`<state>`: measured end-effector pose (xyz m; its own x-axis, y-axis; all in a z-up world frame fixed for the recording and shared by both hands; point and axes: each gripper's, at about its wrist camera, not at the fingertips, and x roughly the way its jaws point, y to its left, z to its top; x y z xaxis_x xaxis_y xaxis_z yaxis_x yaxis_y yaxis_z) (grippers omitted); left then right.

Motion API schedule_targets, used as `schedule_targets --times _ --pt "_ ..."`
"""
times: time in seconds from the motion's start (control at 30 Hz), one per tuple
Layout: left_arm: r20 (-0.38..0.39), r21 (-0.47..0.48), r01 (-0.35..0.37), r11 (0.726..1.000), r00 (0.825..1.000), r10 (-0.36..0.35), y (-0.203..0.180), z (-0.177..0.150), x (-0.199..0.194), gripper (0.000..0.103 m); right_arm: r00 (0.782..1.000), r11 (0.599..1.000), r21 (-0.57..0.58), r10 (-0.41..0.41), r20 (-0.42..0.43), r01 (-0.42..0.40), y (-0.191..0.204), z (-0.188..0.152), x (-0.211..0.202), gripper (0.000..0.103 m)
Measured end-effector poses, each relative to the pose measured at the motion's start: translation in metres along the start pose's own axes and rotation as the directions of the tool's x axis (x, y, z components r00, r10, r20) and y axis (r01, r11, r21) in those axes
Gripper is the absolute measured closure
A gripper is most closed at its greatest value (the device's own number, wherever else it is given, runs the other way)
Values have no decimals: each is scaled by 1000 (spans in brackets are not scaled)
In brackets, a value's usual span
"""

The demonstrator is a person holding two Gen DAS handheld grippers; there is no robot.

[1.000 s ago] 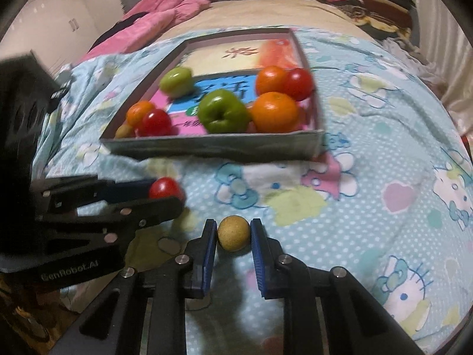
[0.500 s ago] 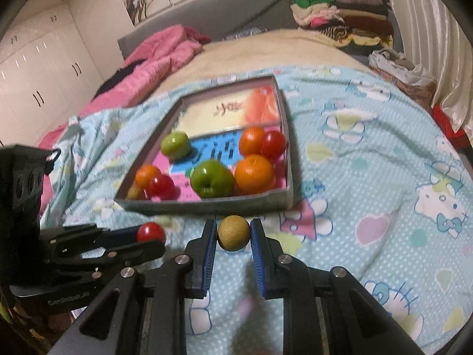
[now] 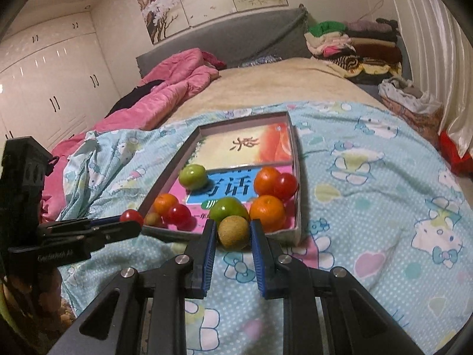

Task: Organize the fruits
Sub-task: 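Carry the tomato over the tray with the left gripper while the right gripper carries the brown fruit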

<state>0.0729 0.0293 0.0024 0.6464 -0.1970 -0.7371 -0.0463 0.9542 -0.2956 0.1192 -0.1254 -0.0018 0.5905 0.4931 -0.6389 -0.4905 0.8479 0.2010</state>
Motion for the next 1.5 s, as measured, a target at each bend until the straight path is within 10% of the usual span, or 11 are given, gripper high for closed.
schedule_targets --times 1.5 --pt "0 20 -49 999 999 49 -1 10 35 74 992 996 -1 -92 83 93 -27 27 14 79"
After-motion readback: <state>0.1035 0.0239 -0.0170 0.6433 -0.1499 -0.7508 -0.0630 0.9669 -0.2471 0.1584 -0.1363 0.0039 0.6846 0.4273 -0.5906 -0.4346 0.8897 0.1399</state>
